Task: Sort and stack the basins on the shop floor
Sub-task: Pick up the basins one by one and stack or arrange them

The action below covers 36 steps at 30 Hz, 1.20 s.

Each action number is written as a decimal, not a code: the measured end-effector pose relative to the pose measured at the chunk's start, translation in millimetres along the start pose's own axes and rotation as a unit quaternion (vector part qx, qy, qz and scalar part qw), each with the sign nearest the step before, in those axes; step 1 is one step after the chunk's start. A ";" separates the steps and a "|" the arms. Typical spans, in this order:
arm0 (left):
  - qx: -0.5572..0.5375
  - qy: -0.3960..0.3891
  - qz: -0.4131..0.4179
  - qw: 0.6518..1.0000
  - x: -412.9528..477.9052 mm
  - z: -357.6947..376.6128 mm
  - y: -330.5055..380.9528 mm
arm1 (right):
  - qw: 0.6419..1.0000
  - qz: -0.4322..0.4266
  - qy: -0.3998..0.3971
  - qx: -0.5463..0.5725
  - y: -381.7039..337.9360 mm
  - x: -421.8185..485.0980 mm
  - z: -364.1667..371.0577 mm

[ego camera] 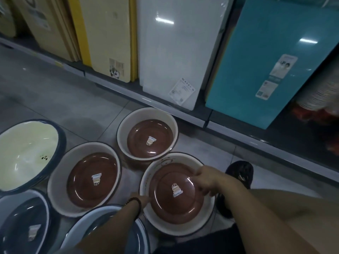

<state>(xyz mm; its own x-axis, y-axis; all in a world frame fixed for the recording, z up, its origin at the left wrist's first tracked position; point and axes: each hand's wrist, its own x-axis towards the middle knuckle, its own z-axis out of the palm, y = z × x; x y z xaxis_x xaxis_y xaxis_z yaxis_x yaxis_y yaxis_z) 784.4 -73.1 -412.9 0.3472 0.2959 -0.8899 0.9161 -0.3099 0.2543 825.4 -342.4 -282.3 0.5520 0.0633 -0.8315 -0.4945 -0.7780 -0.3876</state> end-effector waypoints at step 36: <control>-0.394 -0.140 0.092 0.904 -81.2 -68.2 17.4 | 0.879 -0.051 0.390 0.271 -41.7 -40.4 -28.3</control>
<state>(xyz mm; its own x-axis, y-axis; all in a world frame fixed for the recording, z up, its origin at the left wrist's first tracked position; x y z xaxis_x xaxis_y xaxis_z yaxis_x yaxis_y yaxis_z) 785.8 -40.9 -310.4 0.5453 0.0296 -0.8377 0.7449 0.4413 0.5004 842.8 -330.2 -221.3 0.7992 -0.4965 -0.3388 -0.5472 -0.3678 -0.7519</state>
